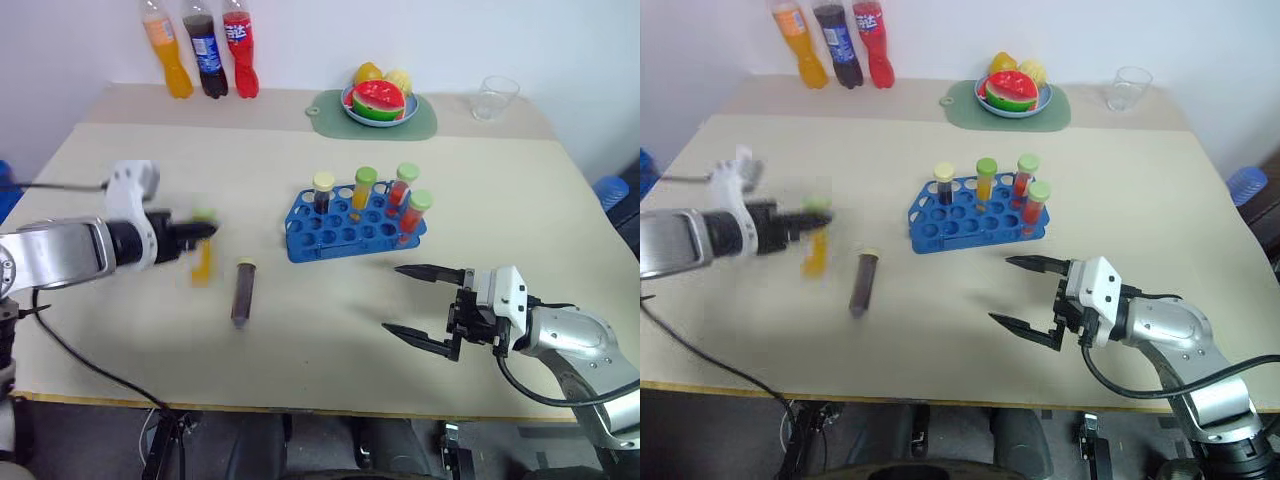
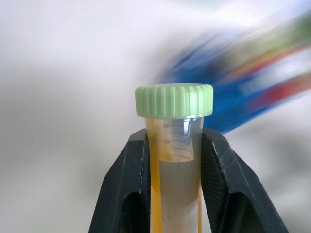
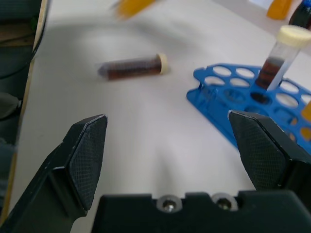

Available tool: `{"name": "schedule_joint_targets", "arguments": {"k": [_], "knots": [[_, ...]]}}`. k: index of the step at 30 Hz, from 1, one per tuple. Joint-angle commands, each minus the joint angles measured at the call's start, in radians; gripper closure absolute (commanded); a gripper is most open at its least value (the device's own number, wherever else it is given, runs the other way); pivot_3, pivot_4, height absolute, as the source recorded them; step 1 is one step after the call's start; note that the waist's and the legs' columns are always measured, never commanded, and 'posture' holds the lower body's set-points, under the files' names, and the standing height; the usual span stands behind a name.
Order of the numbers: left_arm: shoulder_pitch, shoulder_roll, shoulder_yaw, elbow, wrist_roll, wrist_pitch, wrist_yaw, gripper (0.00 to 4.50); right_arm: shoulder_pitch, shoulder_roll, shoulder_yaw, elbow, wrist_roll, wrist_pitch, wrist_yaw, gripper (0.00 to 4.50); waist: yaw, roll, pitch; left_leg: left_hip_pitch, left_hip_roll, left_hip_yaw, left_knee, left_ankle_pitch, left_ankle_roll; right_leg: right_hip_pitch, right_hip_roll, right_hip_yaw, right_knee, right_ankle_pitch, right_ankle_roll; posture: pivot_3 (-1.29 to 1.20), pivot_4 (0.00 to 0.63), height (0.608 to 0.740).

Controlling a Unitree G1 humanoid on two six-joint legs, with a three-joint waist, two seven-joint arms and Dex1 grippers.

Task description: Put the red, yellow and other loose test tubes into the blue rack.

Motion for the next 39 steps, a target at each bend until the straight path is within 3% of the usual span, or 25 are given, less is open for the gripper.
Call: {"name": "schedule_joint_targets", "arguments": {"k": [1,4,12,19,24,29,33,39], "knots": [[0.050,-0.020,-0.015,-0.133,0.245,-0.167,-0.334,3.71,-0.010,0.003,-0.042,-0.018,0.031,0.015,-0.025,0.09,-0.002,0.000,0.000,0.000,0.000,0.000,0.000,0.000,0.000,0.000,0.000,0.000,0.000,0.000,0.000,0.00,0.150,0.740],[0.011,-0.132,-0.110,-0.141,0.432,-0.347,-0.503,3.71,-0.015,0.003,-0.064,-0.025,0.047,0.035,-0.047,0.09,0.000,0.001,0.000,0.000,0.000,0.000,0.000,0.000,0.000,0.000,0.000,0.000,0.000,0.000,0.000,0.00,0.150,0.740],[-0.131,-0.436,-0.435,0.171,1.008,-0.871,-0.787,3.71,0.023,-0.033,-0.157,-0.067,0.080,0.104,-0.085,0.09,0.009,0.001,0.000,-0.001,0.000,0.000,0.002,-0.002,0.004,0.001,0.001,0.001,-0.003,0.000,0.000,0.00,0.150,0.740],[-0.115,-0.668,-0.569,0.371,1.250,-1.177,-0.837,3.71,0.161,-0.052,-0.278,-0.174,0.099,0.158,-0.115,0.09,0.027,0.001,0.000,-0.002,0.000,0.000,0.002,-0.003,0.006,0.001,0.001,0.001,-0.004,0.000,0.001,0.00,0.150,0.740],[-0.133,-0.759,-0.574,0.483,1.306,-1.264,-0.851,3.71,0.249,-0.039,-0.357,-0.232,0.107,0.174,-0.132,0.09,0.020,0.001,0.000,-0.002,0.000,-0.001,0.003,-0.003,0.006,0.002,0.001,0.001,-0.005,0.001,0.001,0.00,0.150,0.740],[-0.180,-0.814,-0.512,0.552,1.230,-1.192,-0.859,3.71,0.292,-0.009,-0.374,-0.238,0.096,0.167,-0.171,0.09,0.021,0.001,0.000,-0.002,0.001,-0.002,0.003,-0.003,0.006,0.002,0.002,0.001,-0.004,0.001,0.001,0.00,0.150,0.740],[-0.259,-0.814,-0.415,0.618,1.115,-1.069,-0.901,3.71,0.287,0.023,-0.353,-0.237,0.091,0.176,-0.230,0.09,0.022,0.001,0.000,-0.002,0.001,-0.002,0.003,-0.003,0.007,0.002,0.002,0.001,-0.004,0.001,0.001,0.00,0.150,0.740],[-0.410,-0.799,-0.330,0.810,1.083,-1.003,-0.977,3.71,0.277,0.102,-0.259,-0.222,0.012,0.146,-0.329,0.09,0.023,0.000,0.000,-0.002,0.001,-0.002,0.003,-0.003,0.007,0.002,0.003,0.000,-0.004,0.000,0.001,0.00,0.150,0.740]]}}
